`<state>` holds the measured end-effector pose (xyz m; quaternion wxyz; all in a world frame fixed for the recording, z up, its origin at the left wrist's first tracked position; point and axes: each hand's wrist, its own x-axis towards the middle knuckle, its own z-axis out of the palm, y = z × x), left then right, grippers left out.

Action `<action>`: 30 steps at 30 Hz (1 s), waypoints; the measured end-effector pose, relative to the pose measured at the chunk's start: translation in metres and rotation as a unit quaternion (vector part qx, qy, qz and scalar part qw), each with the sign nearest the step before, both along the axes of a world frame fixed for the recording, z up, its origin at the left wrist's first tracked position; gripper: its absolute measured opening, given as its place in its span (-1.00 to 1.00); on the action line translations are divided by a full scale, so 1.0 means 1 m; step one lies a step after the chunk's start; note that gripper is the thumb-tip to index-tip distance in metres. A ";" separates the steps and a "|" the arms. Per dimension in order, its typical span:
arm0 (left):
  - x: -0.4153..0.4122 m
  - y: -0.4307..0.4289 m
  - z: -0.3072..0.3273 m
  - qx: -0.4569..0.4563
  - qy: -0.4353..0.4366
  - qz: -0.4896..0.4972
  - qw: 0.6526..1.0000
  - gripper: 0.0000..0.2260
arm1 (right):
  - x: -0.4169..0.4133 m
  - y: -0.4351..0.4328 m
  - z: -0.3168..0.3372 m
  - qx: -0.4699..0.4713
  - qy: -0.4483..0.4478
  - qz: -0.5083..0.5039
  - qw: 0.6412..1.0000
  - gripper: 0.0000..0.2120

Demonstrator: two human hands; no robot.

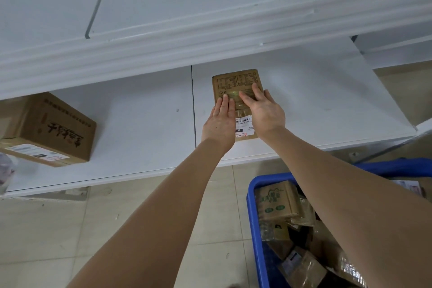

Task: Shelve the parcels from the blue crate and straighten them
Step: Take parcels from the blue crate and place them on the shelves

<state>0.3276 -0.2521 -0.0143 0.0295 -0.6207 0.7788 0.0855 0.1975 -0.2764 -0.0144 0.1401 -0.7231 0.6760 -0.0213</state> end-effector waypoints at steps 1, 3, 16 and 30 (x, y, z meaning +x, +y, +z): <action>0.000 -0.002 0.000 0.000 -0.001 0.000 1.000 -0.36 | 0.000 -0.002 0.000 0.002 0.000 0.001 1.000 -0.30; 0.001 -0.004 -0.001 0.003 -0.004 -0.001 1.000 -0.36 | -0.001 -0.003 -0.001 0.003 -0.005 0.001 1.000 -0.30; -0.035 0.045 0.049 0.038 0.017 -0.038 0.998 -0.33 | -0.033 0.080 0.032 0.032 -0.048 -0.116 0.992 -0.15; -0.203 0.167 0.040 0.181 0.013 -0.179 0.967 -0.47 | -0.178 0.243 0.036 0.144 -0.065 -0.273 0.949 -0.29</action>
